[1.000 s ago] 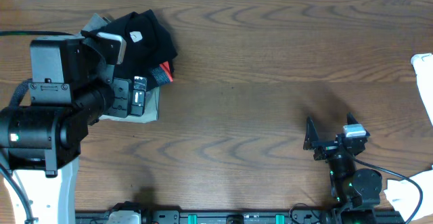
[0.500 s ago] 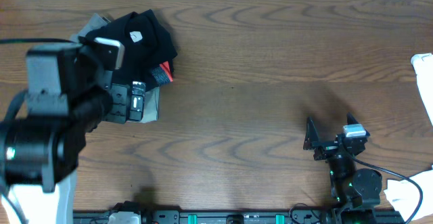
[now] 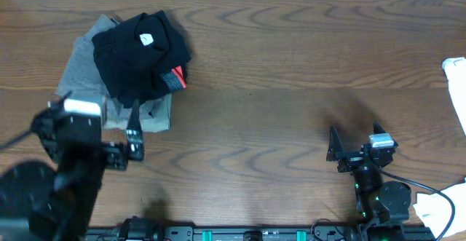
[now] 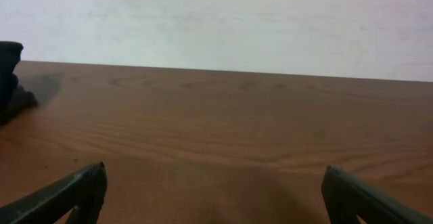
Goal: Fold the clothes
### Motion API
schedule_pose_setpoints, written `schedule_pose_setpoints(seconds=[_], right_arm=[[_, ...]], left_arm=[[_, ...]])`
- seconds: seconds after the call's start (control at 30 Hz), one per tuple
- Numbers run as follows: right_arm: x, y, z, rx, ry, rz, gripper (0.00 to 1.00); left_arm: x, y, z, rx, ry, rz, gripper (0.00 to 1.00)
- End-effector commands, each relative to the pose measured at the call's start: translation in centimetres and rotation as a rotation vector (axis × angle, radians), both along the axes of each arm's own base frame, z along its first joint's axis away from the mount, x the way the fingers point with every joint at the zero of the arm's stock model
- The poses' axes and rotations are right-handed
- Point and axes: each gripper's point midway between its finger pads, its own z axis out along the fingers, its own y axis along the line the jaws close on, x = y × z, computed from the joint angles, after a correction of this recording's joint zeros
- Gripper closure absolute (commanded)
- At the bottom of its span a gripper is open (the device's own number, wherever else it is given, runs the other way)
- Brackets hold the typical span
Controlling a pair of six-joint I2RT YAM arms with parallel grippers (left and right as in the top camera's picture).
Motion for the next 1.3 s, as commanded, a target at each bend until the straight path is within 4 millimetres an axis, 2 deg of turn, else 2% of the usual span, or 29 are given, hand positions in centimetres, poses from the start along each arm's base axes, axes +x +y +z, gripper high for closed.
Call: schedule_pose_setpoints(seconds=[0.0,0.17,0.63,0.77,1.03,1.27], right_arm=[[0.0,0.0,-0.2,0.012,0.007,-0.002,0.01],[0.0,0.0,-0.2,0.012,0.007,-0.002,0.01],[0.0,0.0,-0.2,0.011,0.007,-0.002,0.01],[0.0,0.0,-0.2,0.012,0.007,-0.002,0.01],[0.0,0.0,-0.2,0.012,0.007,-0.002,0.01],[0.0,0.0,-0.2,0.012,0.007,-0.002,0.01]], left_arm=[[-1.1,0.3,-1.1,0.013,-0.056,0.009,0.02],[-1.8,0.5,-3.5,0.009,-0.144,0.02,0.02],[-0.9,1.2,-12.3,0.007,-0.209,0.056,0.02],[-0.8,1.5,-14.1,0.008,-0.231,0.072,0.02],[1.2,1.4,-17.8,0.008,-0.203,0.069,0.02],[3.0,1.4,-22.9,0.01,-0.16,0.068,0.02]])
